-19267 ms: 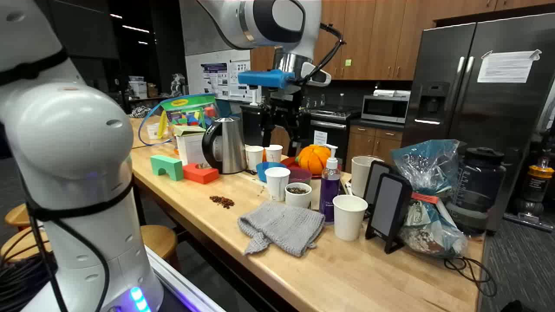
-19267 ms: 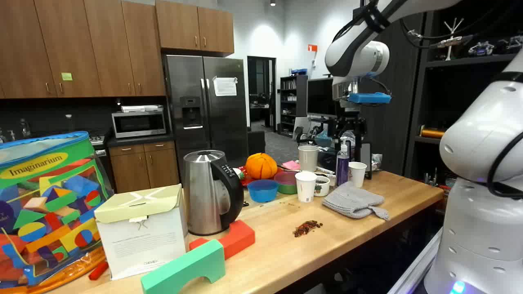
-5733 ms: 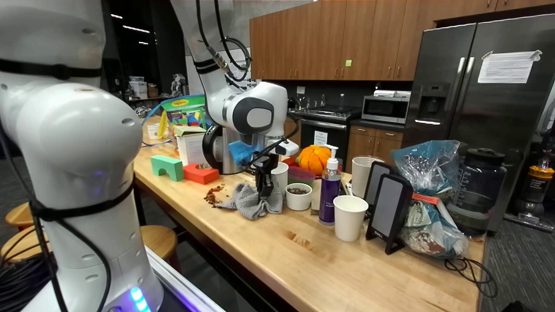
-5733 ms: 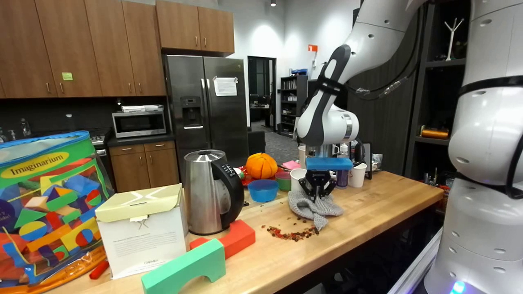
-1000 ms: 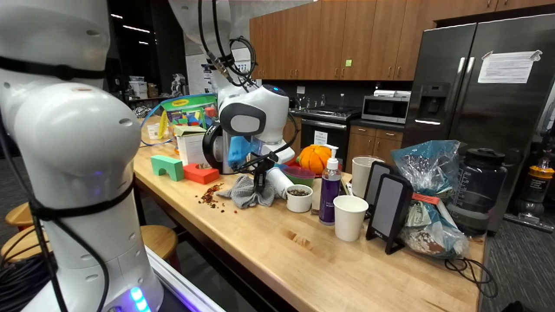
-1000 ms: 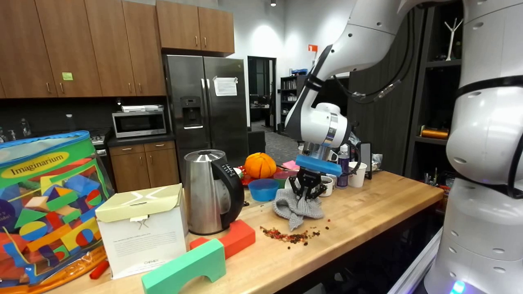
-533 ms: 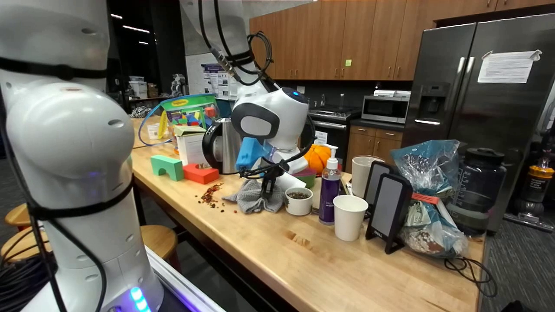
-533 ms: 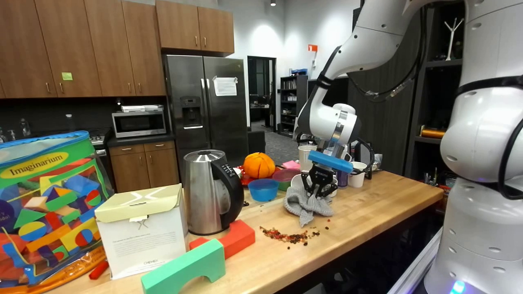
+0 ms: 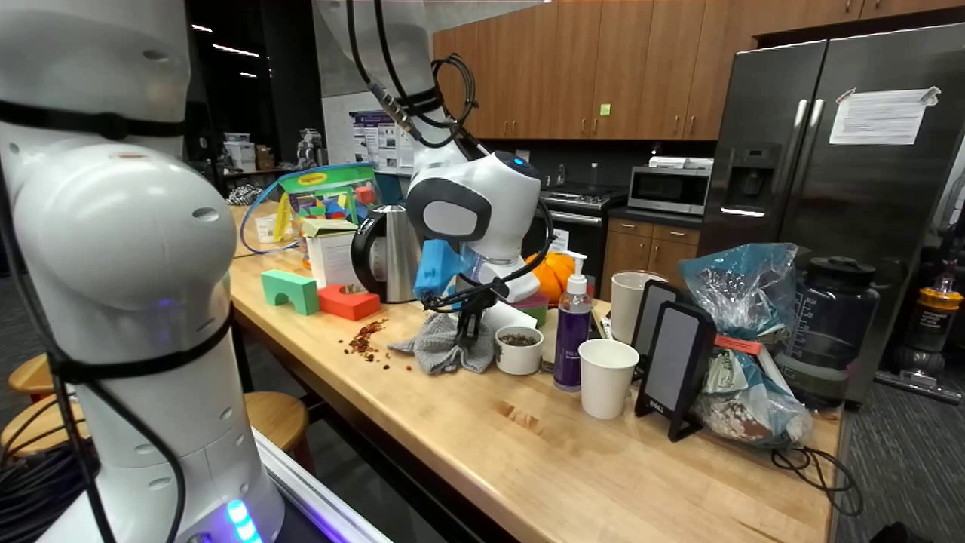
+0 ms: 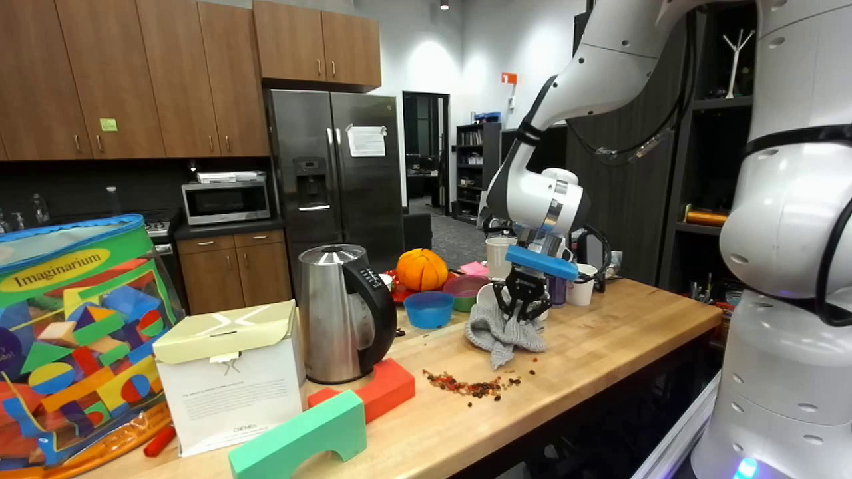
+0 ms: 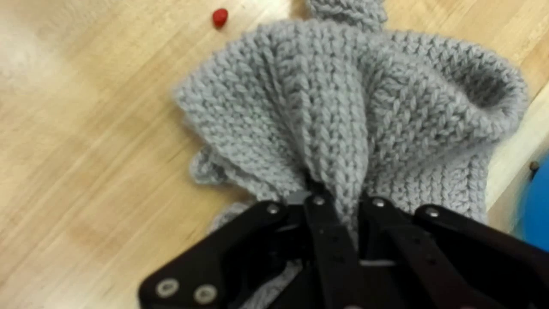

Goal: Wipe the table with the gray cloth

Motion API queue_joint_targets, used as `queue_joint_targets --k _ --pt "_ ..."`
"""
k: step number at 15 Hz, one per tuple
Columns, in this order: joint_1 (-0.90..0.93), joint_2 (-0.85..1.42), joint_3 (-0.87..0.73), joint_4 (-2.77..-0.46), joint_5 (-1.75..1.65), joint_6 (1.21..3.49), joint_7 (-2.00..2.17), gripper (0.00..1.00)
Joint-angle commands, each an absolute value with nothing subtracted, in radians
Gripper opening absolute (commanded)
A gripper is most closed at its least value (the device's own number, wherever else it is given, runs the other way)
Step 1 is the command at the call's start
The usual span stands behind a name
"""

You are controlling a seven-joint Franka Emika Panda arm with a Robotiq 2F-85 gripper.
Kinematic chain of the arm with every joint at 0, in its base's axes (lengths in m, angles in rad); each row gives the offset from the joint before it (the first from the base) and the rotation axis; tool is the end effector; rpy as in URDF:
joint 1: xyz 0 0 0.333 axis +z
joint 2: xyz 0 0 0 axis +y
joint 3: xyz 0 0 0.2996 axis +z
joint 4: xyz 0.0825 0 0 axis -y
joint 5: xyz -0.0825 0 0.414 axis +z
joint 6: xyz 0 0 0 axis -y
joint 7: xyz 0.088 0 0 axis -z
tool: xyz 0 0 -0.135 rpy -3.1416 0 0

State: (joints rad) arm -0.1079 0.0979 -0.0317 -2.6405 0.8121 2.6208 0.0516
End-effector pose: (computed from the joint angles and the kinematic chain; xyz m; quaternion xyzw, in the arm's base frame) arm 0.4136 -0.0654 0.1292 -0.8795 0.4395 0.0457 0.1768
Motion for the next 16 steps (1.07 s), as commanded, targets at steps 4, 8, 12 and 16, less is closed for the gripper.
queue_joint_targets --k 4,8,12,16 --pt "0.017 0.200 0.019 -2.638 0.569 2.751 0.219 0.03" --pt "0.089 0.213 0.044 -2.636 0.335 2.799 0.392 0.03" --pt "0.161 0.219 0.032 -2.611 0.058 2.786 0.592 0.03" --pt "0.234 0.249 0.028 -2.545 -0.205 2.717 0.790 0.03"
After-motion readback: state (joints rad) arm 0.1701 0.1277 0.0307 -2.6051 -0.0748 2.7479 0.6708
